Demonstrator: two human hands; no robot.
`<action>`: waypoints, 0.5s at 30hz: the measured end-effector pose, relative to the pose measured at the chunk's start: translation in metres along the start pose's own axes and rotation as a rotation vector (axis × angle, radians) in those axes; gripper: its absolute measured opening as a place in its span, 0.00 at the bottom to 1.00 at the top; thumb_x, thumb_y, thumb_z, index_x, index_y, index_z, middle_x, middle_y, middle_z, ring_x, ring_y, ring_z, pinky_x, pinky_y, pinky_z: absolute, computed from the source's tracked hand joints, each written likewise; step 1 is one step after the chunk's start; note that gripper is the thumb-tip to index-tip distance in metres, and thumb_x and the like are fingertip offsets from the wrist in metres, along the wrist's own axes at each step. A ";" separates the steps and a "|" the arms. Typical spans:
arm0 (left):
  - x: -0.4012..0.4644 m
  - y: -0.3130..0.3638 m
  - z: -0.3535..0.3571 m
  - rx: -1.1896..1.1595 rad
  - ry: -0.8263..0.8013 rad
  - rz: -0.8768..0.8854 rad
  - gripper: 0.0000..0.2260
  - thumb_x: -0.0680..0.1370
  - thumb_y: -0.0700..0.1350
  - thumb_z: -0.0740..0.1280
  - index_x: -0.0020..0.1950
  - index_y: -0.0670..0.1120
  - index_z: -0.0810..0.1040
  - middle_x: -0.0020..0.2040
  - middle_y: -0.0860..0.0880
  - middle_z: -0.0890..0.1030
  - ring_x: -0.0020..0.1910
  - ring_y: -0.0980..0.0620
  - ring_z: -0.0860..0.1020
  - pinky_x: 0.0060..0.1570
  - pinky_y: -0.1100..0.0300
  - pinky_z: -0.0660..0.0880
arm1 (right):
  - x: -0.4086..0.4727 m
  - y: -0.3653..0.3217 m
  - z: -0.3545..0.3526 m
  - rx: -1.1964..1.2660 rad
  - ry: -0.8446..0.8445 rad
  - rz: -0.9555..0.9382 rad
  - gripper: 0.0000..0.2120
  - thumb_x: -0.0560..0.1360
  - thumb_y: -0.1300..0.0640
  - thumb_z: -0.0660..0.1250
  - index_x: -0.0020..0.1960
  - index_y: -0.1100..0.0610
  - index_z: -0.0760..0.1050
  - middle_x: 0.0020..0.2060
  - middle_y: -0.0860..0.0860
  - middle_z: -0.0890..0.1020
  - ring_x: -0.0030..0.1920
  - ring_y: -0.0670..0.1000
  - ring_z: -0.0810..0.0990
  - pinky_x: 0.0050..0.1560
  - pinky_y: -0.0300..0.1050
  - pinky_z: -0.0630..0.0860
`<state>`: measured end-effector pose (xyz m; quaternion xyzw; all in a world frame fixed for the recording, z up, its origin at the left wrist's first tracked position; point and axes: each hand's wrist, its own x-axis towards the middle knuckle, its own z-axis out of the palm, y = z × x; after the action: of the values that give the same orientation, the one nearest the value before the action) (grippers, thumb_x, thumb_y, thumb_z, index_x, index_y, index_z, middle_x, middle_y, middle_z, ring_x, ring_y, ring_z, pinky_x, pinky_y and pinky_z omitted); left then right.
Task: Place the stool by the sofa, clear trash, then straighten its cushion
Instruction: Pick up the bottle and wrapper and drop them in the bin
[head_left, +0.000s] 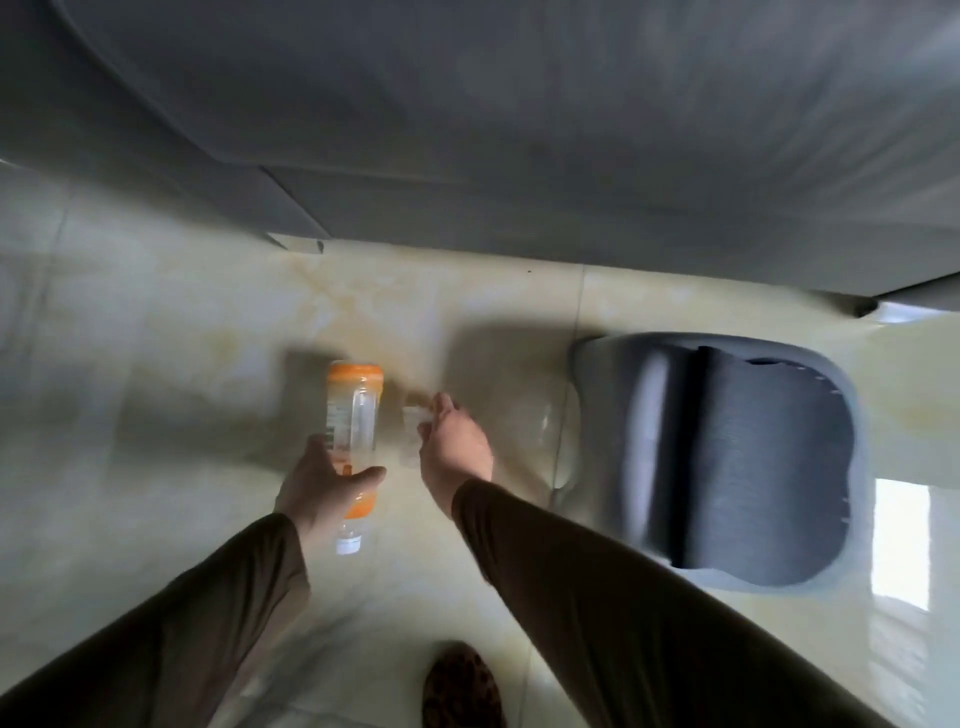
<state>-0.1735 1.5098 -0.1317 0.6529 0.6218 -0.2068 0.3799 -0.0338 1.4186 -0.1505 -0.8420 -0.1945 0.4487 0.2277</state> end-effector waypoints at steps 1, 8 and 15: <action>-0.013 0.002 -0.003 -0.040 -0.001 0.015 0.32 0.68 0.57 0.79 0.66 0.46 0.73 0.59 0.45 0.85 0.57 0.40 0.84 0.61 0.43 0.81 | -0.018 0.002 -0.006 0.144 0.015 0.046 0.10 0.81 0.58 0.60 0.61 0.53 0.73 0.55 0.55 0.82 0.55 0.59 0.81 0.50 0.48 0.74; -0.163 0.065 -0.022 -0.292 -0.068 0.195 0.23 0.64 0.62 0.80 0.56 0.65 0.77 0.52 0.65 0.87 0.46 0.64 0.86 0.46 0.58 0.79 | -0.169 0.024 -0.145 0.678 0.320 0.059 0.09 0.74 0.52 0.71 0.39 0.53 0.73 0.29 0.44 0.76 0.31 0.43 0.70 0.33 0.37 0.69; -0.311 0.174 -0.008 -0.245 -0.204 0.321 0.23 0.65 0.63 0.79 0.52 0.53 0.78 0.46 0.52 0.86 0.46 0.53 0.85 0.48 0.54 0.78 | -0.294 0.084 -0.280 0.835 0.607 0.137 0.08 0.78 0.60 0.69 0.41 0.56 0.75 0.30 0.45 0.76 0.30 0.42 0.71 0.33 0.40 0.69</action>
<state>-0.0500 1.3230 0.1455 0.6682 0.4885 -0.1317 0.5455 0.0595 1.1351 0.1372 -0.7824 0.1315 0.2377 0.5605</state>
